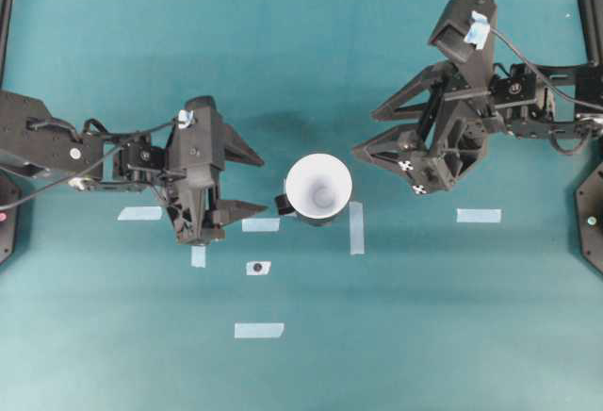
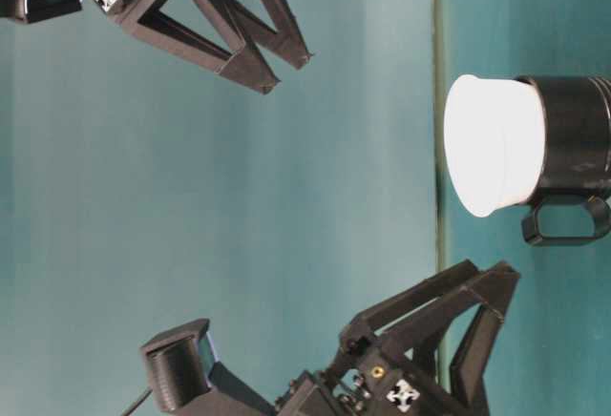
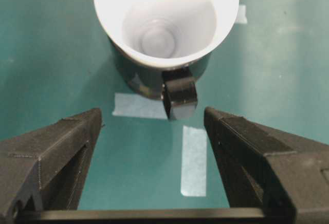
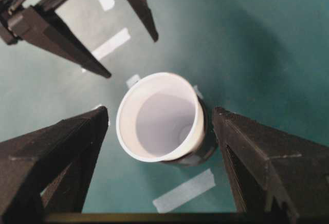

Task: Holding the cup holder with the left arm, the right arm places the cup into the cup holder.
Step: 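Open left gripper and pull it back from holder handle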

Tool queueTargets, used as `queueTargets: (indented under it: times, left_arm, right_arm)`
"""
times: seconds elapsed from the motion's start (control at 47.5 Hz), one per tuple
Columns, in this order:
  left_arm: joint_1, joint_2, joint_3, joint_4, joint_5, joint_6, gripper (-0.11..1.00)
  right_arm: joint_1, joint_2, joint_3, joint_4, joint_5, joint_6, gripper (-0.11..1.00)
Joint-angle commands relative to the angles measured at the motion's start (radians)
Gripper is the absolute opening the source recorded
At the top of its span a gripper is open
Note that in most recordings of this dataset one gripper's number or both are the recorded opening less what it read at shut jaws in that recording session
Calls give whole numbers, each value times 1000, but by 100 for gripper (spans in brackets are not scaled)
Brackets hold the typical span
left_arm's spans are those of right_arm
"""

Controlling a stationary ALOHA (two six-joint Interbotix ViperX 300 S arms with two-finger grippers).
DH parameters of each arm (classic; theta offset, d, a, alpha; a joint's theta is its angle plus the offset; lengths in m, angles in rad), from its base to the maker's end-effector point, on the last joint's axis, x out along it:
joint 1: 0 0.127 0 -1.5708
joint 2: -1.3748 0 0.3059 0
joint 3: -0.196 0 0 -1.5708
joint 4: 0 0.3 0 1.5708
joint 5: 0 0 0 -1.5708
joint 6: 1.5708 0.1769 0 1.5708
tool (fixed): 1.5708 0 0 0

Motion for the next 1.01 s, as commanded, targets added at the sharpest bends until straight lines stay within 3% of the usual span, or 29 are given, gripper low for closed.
queueTargets:
  times: [0.0,0.989]
  left_arm:
    - [2,-31,-6,5,-8,-3,89]
    - [0,-43,0,5,-8,-28,89]
  right_arm:
    - [3,-44,-9,0,-12,9,88]
    - [21,-44,-2,0,-23,12,88]
